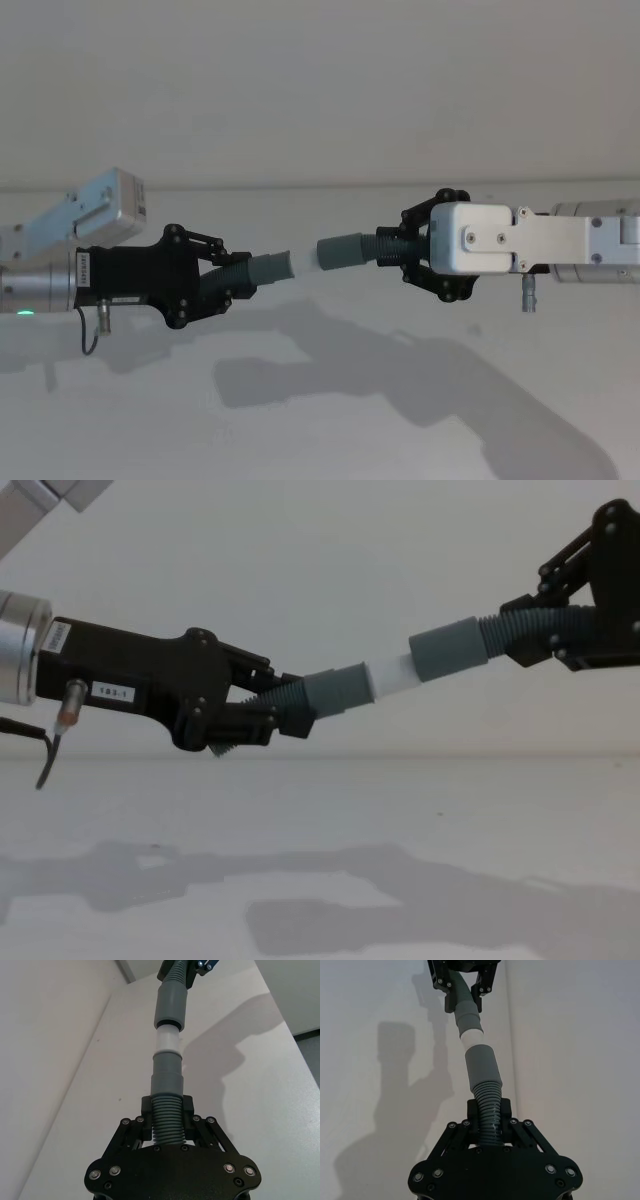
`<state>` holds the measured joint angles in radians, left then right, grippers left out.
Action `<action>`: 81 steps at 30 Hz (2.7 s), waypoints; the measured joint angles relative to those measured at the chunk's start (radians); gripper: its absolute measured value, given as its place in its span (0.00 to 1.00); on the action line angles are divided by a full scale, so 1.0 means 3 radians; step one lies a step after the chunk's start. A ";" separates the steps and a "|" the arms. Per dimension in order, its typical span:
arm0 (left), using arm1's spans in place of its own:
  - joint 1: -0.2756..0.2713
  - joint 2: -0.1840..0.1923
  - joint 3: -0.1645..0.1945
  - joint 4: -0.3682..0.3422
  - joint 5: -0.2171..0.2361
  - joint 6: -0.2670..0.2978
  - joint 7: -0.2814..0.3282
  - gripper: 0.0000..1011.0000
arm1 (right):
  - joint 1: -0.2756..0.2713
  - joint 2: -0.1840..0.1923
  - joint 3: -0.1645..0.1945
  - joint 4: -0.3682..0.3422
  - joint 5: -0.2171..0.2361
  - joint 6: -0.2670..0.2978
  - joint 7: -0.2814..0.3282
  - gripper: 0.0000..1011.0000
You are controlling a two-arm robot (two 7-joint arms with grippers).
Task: Use both hands to pick up one end of the pipe from the table, align the ends, and insert them.
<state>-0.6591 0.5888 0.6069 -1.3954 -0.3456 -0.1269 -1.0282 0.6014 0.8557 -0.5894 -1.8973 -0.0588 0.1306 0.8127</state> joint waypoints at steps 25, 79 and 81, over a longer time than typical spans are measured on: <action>0.0000 0.0000 0.0000 -0.0001 -0.0001 0.0000 0.0001 0.30 | -0.0011 -0.0004 -0.0028 -0.0034 -0.0048 0.0098 -0.0004 0.22; 0.0000 0.0000 0.0000 0.0000 0.0000 0.0000 0.0001 0.30 | 0.0004 -0.0025 -0.0047 -0.0053 -0.0134 0.0107 0.0018 0.22; 0.0000 0.0000 0.0000 0.0000 0.0000 0.0000 0.0001 0.30 | 0.0004 -0.0026 -0.0049 -0.0054 -0.0133 0.0106 0.0019 0.22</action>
<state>-0.6591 0.5887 0.6069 -1.3954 -0.3455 -0.1268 -1.0279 0.6026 0.8478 -0.6041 -1.9134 -0.0987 0.1625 0.8184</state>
